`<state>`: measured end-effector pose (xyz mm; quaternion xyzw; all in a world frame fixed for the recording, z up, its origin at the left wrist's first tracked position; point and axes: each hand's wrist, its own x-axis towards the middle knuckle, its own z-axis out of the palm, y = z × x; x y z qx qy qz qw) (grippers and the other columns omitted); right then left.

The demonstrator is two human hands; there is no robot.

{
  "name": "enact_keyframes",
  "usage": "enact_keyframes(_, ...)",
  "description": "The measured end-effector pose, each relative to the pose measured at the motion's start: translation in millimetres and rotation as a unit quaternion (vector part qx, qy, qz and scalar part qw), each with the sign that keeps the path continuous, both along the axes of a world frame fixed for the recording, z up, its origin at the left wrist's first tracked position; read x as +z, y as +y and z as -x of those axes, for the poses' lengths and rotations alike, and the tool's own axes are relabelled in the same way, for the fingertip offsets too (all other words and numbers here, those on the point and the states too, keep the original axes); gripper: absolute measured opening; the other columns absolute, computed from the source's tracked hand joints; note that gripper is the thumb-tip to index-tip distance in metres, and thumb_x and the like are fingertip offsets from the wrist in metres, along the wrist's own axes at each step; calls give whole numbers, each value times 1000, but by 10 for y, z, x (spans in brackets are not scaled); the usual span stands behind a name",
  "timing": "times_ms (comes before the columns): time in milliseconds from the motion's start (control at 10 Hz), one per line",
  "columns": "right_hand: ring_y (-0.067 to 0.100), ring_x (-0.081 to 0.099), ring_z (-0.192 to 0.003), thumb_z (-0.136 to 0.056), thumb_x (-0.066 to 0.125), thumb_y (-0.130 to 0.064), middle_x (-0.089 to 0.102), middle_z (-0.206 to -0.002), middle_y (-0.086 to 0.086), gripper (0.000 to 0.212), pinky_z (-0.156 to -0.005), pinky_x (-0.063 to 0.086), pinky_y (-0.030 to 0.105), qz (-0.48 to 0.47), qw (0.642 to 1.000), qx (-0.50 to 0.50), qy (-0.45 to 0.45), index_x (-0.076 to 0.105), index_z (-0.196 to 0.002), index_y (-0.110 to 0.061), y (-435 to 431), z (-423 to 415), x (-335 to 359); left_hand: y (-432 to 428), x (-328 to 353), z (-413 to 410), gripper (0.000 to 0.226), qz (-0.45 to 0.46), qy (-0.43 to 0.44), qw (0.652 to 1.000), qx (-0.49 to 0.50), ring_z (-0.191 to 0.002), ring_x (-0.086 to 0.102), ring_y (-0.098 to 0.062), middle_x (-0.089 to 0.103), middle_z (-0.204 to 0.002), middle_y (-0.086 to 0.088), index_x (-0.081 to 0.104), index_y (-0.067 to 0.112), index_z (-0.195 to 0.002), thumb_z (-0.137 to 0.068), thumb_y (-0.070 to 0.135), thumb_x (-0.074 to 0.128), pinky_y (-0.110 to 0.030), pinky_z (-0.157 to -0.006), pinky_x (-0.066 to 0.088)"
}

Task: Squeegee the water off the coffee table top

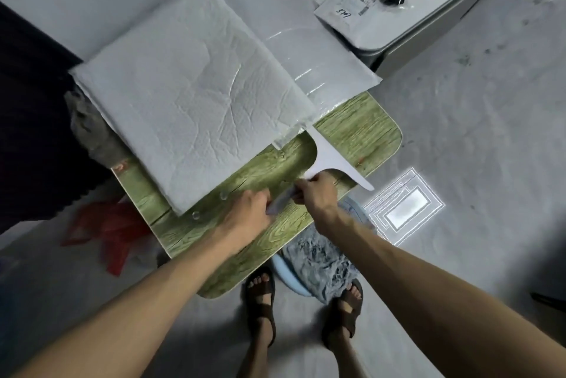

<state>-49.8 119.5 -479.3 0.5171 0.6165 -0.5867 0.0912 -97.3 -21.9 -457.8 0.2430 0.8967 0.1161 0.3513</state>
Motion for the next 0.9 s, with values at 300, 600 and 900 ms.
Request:
enact_keyframes(300, 36, 68, -78, -82, 58, -4, 68, -90, 26, 4, -75, 59, 49, 58, 998, -20, -24, 57, -83, 0, -188, 165, -138, -73, -165, 133, 17, 55, 35, 997, -36, -82, 67, -27, 69, -100, -10, 60, 11, -102, -86, 14, 65, -25, -61, 45)
enact_keyframes(600, 38, 65, -85, -95, 47, 3, 61, -97, 30, 24, -83, 54, 42, 194, 981, -16, -17, 55, -110, 20, 228, -179, 1017, 266, 713, 258, 16, 16, -11, 993, -116, -74, 56, -11, 64, -101, -1, 56, 18, -104, -90, 21, 62, -19, -55, 35)
enact_keyframes(900, 20, 58, -58, -93, 45, -1, 63, -76, 14, 23, -55, 50, 24, 52, 994, 85, -47, 59, -108, 8, 886, -1373, 2947, 1457, 2825, -313, 30, -58, -34, 949, -306, -89, 61, -20, 69, -108, -3, 59, 19, -113, -86, 31, 62, -29, -72, 46)
